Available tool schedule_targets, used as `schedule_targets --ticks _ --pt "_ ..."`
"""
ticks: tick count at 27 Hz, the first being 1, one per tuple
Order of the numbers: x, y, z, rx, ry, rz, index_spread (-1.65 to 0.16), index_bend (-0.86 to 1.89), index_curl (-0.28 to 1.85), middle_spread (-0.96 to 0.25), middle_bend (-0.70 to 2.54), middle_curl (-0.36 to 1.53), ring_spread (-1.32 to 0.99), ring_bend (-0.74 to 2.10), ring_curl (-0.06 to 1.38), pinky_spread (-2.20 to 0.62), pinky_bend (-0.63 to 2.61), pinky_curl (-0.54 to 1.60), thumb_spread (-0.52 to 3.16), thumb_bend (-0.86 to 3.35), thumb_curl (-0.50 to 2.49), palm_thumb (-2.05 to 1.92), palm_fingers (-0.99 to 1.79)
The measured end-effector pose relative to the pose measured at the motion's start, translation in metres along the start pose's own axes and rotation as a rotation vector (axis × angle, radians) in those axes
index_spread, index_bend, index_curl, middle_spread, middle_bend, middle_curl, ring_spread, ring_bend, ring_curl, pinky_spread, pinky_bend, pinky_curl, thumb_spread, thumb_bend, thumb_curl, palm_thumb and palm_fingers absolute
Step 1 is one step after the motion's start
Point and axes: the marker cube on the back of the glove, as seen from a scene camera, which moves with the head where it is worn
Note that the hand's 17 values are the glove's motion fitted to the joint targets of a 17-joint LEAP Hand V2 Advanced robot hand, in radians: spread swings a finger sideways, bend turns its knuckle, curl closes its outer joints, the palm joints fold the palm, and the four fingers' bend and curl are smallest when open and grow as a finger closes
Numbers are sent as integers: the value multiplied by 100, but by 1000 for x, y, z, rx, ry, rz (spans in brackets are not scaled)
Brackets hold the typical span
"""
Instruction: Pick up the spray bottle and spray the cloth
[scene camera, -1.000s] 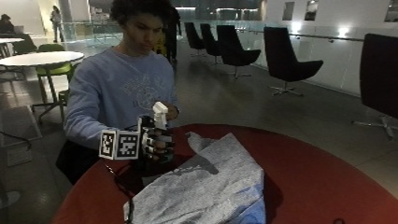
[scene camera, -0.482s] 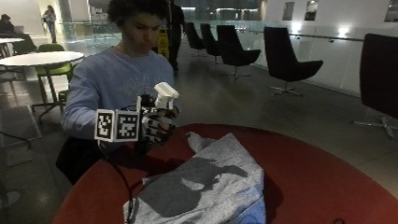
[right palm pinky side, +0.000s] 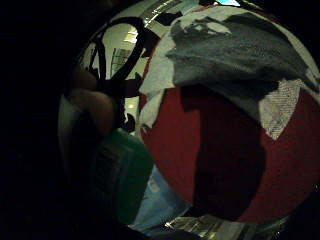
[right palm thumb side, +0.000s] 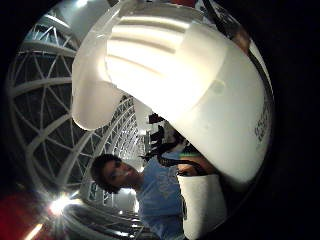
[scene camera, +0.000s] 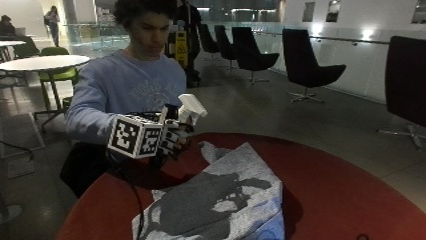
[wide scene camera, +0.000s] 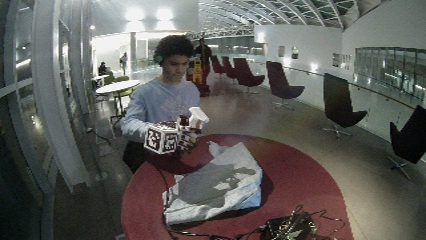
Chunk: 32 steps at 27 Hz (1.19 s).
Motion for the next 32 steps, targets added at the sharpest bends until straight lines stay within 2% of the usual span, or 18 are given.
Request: schedule_targets --ticks 10,24,32 --pt "19 -13 -5 -71 45 141 -27 10 25 -5 35 49 -2 63 45 6 32 40 89 -3 57 82 110" --pt "23 -11 -10 -154 92 207 -25 10 25 -5 34 49 -2 64 44 6 36 41 93 -3 57 78 112" --pt "27 -7 -15 -139 86 219 -25 11 26 -4 35 49 -2 64 44 6 36 41 96 -3 57 76 112"
